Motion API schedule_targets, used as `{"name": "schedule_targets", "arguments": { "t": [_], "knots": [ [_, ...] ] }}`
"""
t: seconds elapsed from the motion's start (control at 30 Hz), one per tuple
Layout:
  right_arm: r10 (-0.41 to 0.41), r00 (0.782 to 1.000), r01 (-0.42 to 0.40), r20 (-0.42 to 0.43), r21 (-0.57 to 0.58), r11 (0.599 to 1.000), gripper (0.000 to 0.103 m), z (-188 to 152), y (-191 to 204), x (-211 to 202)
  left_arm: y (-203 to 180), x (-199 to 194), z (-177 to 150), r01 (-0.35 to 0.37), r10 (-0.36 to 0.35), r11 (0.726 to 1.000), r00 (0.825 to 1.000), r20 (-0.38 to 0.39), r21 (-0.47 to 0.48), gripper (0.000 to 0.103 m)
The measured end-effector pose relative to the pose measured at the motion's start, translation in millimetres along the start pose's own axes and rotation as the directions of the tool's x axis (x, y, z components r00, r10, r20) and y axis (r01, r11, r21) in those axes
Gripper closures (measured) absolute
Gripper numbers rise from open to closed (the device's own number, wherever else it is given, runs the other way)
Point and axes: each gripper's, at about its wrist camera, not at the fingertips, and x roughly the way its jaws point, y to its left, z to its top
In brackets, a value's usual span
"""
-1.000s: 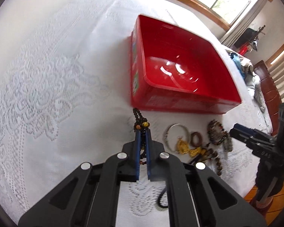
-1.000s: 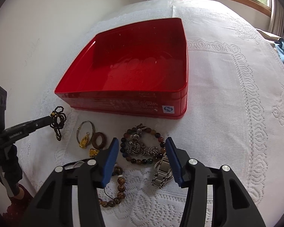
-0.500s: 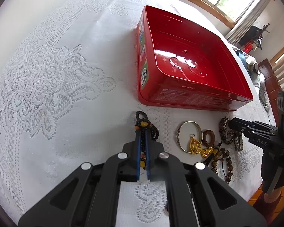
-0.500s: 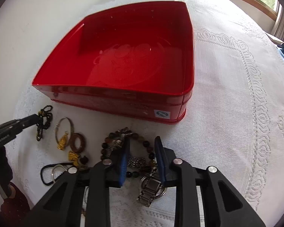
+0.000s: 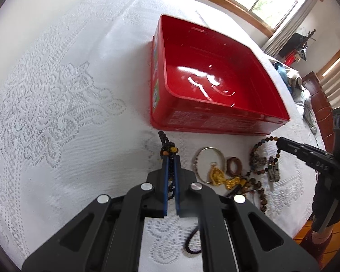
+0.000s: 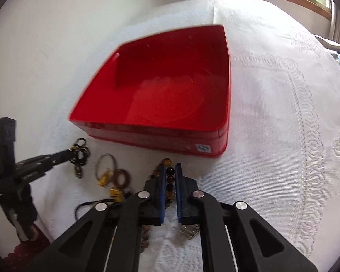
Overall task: Organize jewelry
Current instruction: 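Grasp the dark bead strand with the left tool while the right tool grasps a beaded bracelet, then carry both items into the red box and open both tools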
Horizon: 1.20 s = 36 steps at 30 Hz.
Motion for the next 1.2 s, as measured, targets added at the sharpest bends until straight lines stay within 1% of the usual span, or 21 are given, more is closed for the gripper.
{"name": "schedule_targets", "arguments": {
  "t": [0.07, 0.17, 0.23, 0.3, 0.43, 0.57, 0.63, 0.73, 0.77, 0.8, 0.87, 0.93, 1.0, 1.03, 1.1, 1.2],
  "knots": [
    [0.03, 0.999, -0.03, 0.026, -0.007, 1.0, 0.096, 2, 6, -13, -3, -7, 0, 0.014, -0.015, 1.0, 1.0, 0.015, 0.006, 0.1],
    [0.042, 0.997, -0.041, 0.06, -0.02, 0.999, 0.096, 11, 15, -24, -10, -17, 0, 0.03, -0.03, 0.999, 0.999, 0.041, 0.018, 0.1],
    [0.055, 0.995, -0.053, 0.083, -0.024, 0.998, 0.096, 10, 15, -37, -15, -25, 4, 0.043, -0.044, 0.999, 0.997, 0.061, 0.028, 0.1],
    [0.064, 0.992, -0.062, 0.106, -0.027, 0.998, 0.096, 16, 17, -45, -20, -32, 8, 0.055, -0.057, 0.998, 0.995, 0.079, 0.034, 0.1],
    [0.087, 0.984, -0.085, 0.154, -0.02, 0.996, 0.096, 27, 14, -62, -35, -48, 26, 0.076, -0.084, 0.996, 0.987, 0.139, 0.055, 0.1],
    [0.095, 0.977, -0.093, 0.192, -0.022, 0.995, 0.096, 45, 15, -63, -50, -52, 44, 0.084, -0.098, 0.993, 0.977, 0.19, 0.077, 0.1],
    [0.091, 0.974, -0.09, 0.206, -0.015, 0.996, 0.096, 52, 11, -62, -54, -48, 56, 0.086, -0.099, 0.994, 0.973, 0.208, 0.071, 0.1],
    [0.08, 0.971, -0.081, 0.223, -0.001, 0.997, 0.096, 62, 7, -46, -56, -32, 69, 0.097, -0.109, 0.993, 0.968, 0.227, 0.066, 0.1],
    [0.08, 0.972, -0.084, 0.222, 0.007, 0.996, 0.096, 65, 8, -34, -56, -21, 73, 0.096, -0.107, 0.994, 0.969, 0.223, 0.061, 0.1],
    [0.087, 0.972, -0.092, 0.218, 0.015, 0.996, 0.096, 71, 4, -32, -57, -16, 73, 0.1, -0.111, 0.993, 0.97, 0.216, 0.06, 0.1],
    [0.095, 0.975, -0.103, 0.202, 0.027, 0.994, 0.096, 75, -2, -21, -55, 3, 75, 0.108, -0.116, 0.993, 0.976, 0.183, 0.053, 0.1],
    [0.088, 0.981, -0.096, 0.171, 0.038, 0.995, 0.096, 76, -7, -4, -52, 17, 77, 0.096, -0.102, 0.994, 0.984, 0.144, 0.047, 0.1],
    [0.07, 0.989, -0.078, 0.133, 0.056, 0.995, 0.094, 77, -12, 10, -49, 25, 78, 0.081, -0.085, 0.996, 0.989, 0.121, 0.035, 0.099],
    [0.067, 0.99, -0.076, 0.123, 0.065, 0.995, 0.092, 77, -15, 14, -47, 27, 78, 0.074, -0.077, 0.997, 0.99, 0.12, 0.029, 0.099],
    [0.06, 0.991, -0.069, 0.118, 0.082, 0.994, 0.092, 74, -19, 15, -45, 27, 78, 0.073, -0.076, 0.997, 0.99, 0.12, 0.028, 0.098],
    [0.048, 0.99, -0.06, 0.136, 0.083, 0.995, 0.092, 71, -24, 14, -43, 19, 74, 0.065, -0.07, 0.997, 0.988, 0.138, 0.039, 0.087]
  ]
}}
